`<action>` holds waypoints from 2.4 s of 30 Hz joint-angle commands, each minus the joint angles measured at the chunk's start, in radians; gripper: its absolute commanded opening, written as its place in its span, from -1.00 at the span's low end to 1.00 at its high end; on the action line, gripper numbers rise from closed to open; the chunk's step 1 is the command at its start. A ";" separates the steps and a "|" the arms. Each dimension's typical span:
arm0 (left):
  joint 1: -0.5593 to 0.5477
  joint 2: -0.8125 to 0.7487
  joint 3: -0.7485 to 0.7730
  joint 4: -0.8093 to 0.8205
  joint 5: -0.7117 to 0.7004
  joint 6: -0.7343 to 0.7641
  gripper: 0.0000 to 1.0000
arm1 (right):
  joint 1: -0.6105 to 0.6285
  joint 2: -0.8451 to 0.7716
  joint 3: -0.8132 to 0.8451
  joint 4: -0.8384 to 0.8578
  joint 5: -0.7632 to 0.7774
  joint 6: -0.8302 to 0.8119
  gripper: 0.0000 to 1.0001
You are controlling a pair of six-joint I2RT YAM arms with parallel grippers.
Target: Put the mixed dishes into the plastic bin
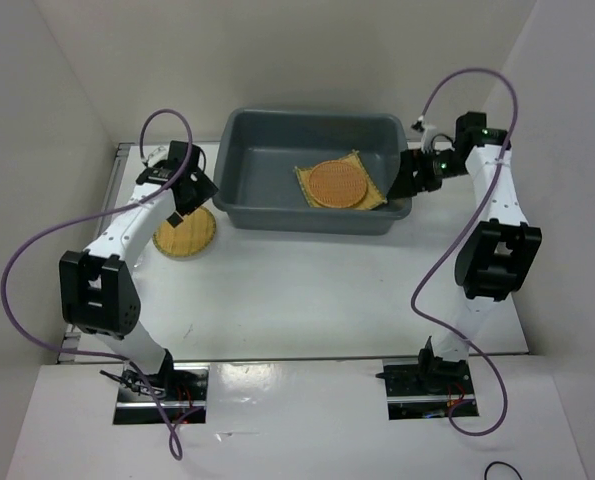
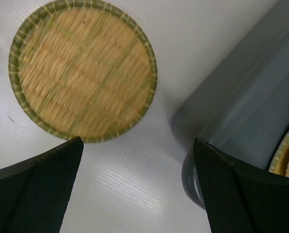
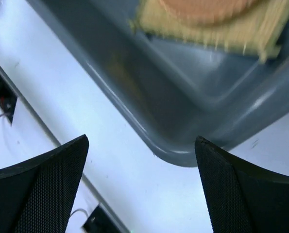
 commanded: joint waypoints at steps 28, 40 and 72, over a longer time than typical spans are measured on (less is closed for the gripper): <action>0.159 0.040 -0.049 0.073 0.083 0.278 1.00 | -0.090 0.056 -0.044 0.348 0.157 0.180 -0.50; 0.330 0.259 0.101 0.073 0.259 0.260 1.00 | -0.125 -0.105 -0.199 -0.003 -0.012 -0.174 0.61; 0.330 0.449 0.135 0.162 0.260 0.716 1.00 | -0.347 -0.306 -0.540 0.140 0.123 -0.139 0.83</action>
